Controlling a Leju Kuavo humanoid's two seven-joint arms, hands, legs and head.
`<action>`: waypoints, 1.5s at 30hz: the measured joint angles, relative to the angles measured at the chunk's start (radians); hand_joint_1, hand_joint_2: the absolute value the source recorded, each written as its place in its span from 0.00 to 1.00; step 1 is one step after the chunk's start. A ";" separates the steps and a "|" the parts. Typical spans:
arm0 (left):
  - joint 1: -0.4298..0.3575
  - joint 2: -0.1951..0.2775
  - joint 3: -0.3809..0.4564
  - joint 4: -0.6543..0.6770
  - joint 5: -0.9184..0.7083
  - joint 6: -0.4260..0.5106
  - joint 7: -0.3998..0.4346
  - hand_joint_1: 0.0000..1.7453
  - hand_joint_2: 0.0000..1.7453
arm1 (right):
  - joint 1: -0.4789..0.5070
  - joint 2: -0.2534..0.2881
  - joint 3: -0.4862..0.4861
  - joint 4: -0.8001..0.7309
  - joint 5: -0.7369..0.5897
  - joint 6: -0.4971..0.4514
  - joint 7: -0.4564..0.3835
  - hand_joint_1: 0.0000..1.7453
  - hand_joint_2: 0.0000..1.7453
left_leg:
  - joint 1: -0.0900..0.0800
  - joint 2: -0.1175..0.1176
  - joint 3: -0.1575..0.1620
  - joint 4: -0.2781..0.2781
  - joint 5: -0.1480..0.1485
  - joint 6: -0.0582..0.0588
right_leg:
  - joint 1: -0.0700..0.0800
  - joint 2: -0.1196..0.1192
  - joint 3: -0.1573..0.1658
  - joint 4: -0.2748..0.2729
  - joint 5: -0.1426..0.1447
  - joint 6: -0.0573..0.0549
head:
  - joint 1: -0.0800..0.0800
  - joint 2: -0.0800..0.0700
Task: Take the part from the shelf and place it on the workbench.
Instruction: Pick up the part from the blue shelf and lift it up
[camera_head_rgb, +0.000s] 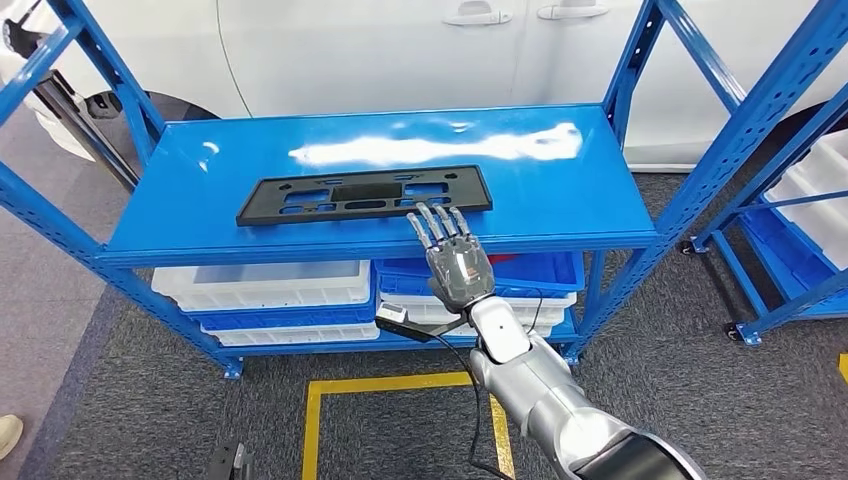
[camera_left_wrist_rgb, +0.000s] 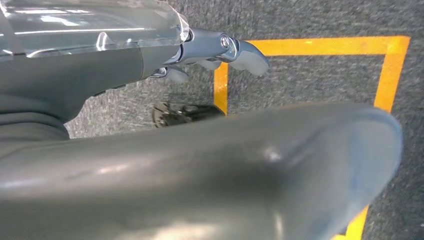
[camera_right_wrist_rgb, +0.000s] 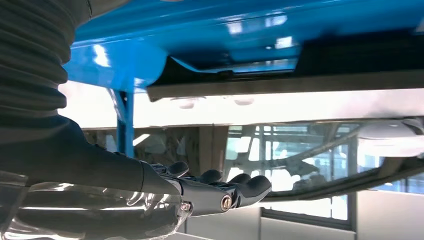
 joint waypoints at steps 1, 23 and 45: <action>0.000 0.000 0.000 0.000 -0.002 0.000 0.000 0.00 0.00 | 0.006 0.010 -0.001 -0.007 0.019 0.000 -0.001 0.00 1.00 | 0.001 0.000 -0.029 0.024 0.021 -0.002 | 0.001 0.000 0.016 -0.001 -0.012 -0.003 | 0.000 0.000; -0.007 -0.001 -0.001 0.002 -0.013 0.004 0.000 0.00 0.00 | 0.002 0.048 0.204 -0.034 0.106 0.000 0.165 0.00 1.00 | -0.004 0.000 0.072 -0.129 0.042 0.015 | 0.006 0.000 -0.019 0.011 0.004 0.012 | 0.000 0.000; 0.006 -0.003 0.002 0.006 -0.005 0.006 -0.017 0.00 0.00 | -0.039 0.124 0.311 0.040 0.106 0.000 0.116 0.00 1.00 | -0.001 -0.002 0.032 -0.138 0.095 0.051 | 0.003 0.000 -0.099 0.278 -0.152 0.040 | 0.000 0.000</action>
